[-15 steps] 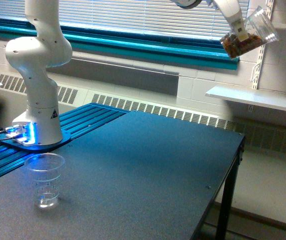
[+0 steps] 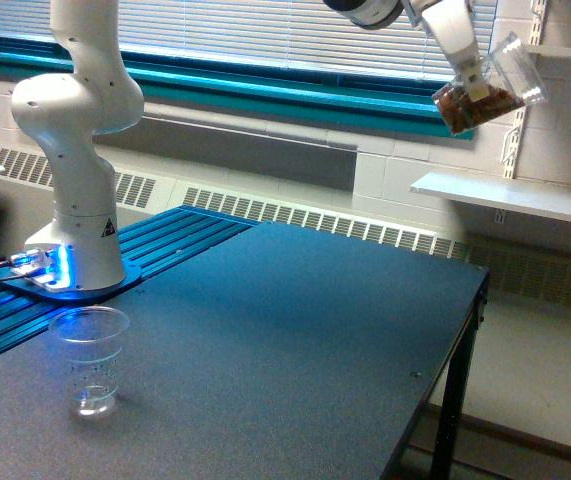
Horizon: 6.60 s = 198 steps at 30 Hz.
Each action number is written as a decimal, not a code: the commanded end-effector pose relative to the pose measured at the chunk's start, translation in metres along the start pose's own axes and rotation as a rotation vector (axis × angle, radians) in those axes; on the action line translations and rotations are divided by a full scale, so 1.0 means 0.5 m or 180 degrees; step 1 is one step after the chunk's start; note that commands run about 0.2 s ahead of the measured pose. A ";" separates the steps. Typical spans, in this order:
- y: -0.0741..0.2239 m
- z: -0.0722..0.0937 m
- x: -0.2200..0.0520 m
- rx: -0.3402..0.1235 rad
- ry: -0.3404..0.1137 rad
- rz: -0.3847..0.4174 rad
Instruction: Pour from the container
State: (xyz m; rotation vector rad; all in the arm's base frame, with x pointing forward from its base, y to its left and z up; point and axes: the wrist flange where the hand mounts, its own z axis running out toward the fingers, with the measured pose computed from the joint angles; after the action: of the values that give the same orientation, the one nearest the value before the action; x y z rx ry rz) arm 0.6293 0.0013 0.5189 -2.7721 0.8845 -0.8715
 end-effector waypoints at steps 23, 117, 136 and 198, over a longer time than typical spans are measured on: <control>0.293 -0.059 0.005 -0.0648 0.0307 0.0527; 0.982 -0.118 -0.397 -0.1732 -0.0552 0.2472; 0.966 -0.071 -0.417 -0.1806 -0.0781 0.2325; 0.963 0.015 -0.423 -0.1992 -0.1164 0.2232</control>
State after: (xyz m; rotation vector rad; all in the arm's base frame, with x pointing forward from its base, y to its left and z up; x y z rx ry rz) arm 0.2468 -0.2788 0.2812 -2.5391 2.1126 0.0525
